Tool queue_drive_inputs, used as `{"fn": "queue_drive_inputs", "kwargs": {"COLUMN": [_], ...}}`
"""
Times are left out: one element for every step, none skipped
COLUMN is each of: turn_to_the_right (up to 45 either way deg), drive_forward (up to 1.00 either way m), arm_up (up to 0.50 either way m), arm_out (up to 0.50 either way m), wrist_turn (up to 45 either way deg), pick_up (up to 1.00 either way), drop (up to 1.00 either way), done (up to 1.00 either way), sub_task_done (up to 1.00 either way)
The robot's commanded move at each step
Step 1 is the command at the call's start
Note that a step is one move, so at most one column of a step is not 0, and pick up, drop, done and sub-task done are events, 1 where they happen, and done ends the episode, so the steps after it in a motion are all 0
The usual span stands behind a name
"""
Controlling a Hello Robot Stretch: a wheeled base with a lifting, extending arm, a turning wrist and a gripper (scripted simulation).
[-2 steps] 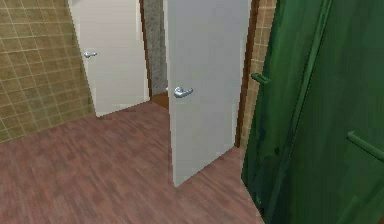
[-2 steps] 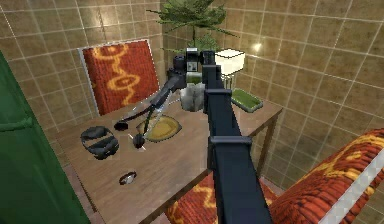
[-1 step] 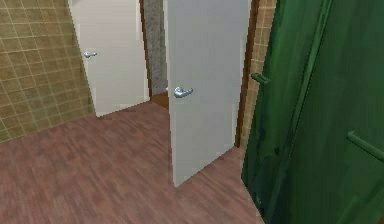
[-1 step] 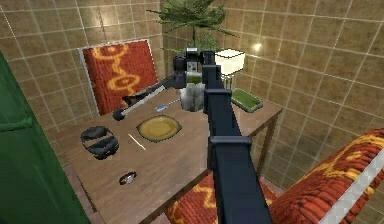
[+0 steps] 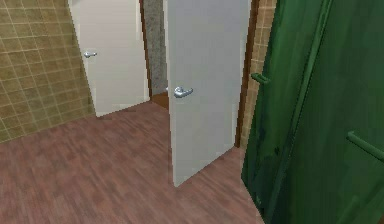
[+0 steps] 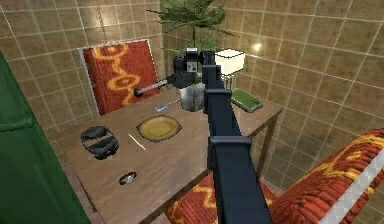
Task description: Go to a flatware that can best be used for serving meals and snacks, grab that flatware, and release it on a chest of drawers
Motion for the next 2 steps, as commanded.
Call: {"fn": "queue_drive_inputs", "kwargs": {"turn_to_the_right": [0.0, 0.0], "drive_forward": [0.0, 0.0], "arm_up": [0.0, -0.3], "arm_out": [0.0, 0.0], "wrist_turn": [3.0, 0.0], "pick_up": [0.0, 0.0], "drop": [0.0, 0.0], "done": [0.0, 0.0], "sub_task_done": [0.0, 0.0]}}
